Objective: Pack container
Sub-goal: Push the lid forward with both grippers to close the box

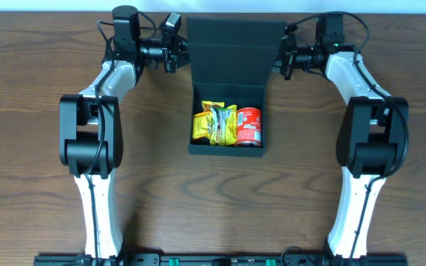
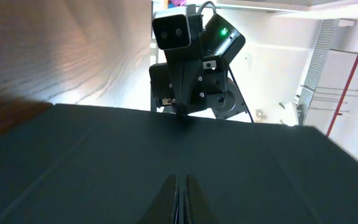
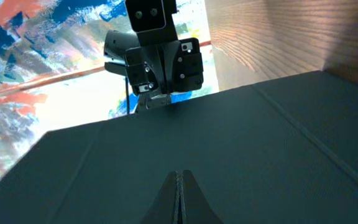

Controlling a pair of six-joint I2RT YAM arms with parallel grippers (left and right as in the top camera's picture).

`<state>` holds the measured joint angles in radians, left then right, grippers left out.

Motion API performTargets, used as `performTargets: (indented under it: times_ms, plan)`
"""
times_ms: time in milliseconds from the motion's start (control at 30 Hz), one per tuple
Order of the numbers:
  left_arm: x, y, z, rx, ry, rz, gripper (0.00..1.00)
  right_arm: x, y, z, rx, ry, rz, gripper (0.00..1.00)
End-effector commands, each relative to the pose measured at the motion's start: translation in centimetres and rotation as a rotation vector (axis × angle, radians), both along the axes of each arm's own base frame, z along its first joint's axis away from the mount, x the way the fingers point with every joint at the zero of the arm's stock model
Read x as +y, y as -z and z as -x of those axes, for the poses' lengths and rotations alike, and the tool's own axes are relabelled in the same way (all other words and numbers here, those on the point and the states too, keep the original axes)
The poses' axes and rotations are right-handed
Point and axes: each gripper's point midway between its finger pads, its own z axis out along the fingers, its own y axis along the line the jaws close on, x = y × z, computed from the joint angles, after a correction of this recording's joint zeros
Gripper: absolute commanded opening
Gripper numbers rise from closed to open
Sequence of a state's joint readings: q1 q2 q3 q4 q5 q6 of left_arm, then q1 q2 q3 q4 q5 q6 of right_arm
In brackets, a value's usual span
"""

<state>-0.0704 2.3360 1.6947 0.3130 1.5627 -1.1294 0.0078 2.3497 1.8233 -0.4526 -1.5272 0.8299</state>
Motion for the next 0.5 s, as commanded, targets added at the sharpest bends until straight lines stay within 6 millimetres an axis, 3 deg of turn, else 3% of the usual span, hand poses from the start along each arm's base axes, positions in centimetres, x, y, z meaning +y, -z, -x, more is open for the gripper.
performTargets:
  times_ms: [0,167,467]
  plan:
    - [-0.2,-0.1,0.2,0.023,0.021,0.008,0.06,0.9,-0.1,0.6,-0.003,-0.037,-0.027,0.02]
    - [-0.2,-1.2,0.3,0.034,0.020,0.008,0.06,1.5,-1.2,1.2,0.004,-0.050,-0.027,0.02]
    - [-0.5,-6.4,1.5,-0.073,0.029,0.015,0.06,1.8,-5.6,2.5,-0.056,-0.058,-0.028,0.02]
